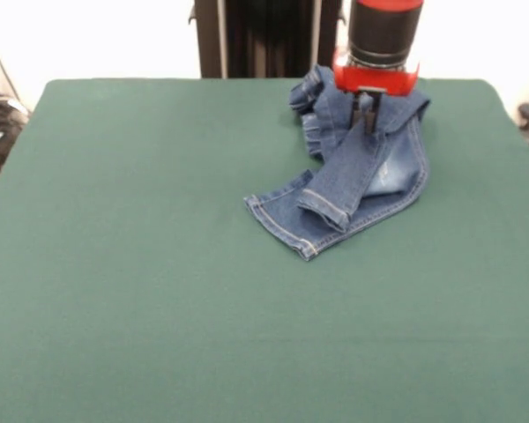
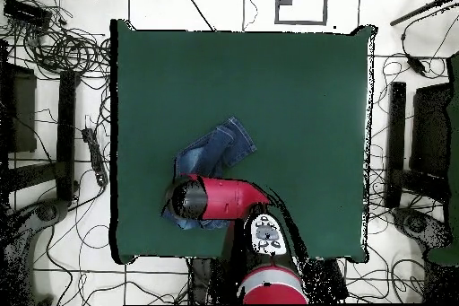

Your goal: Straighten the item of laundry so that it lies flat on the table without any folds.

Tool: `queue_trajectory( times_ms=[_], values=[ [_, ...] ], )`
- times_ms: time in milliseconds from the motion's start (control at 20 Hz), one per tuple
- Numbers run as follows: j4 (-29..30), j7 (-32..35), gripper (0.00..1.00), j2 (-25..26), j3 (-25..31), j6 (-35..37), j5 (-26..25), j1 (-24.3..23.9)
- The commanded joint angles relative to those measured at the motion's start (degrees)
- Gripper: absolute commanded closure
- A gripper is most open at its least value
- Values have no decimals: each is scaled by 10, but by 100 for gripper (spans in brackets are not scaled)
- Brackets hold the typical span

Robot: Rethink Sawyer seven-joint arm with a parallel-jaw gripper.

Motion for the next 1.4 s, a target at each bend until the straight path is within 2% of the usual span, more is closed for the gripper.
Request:
queue_trajectory(
  times_ms=[50, 250, 750, 1150, 1400],
  values=[
    [12, 70, 100, 28, 59, -38, 1, 5],
    [29, 77, 100, 18, 64, -4, 18, 4],
    [150, 96, 100, -28, 73, 86, 61, -3],
    [201, 117, 100, -30, 67, -10, 64, 19],
    [223, 118, 100, -25, 75, -18, 74, 21]
  ],
)
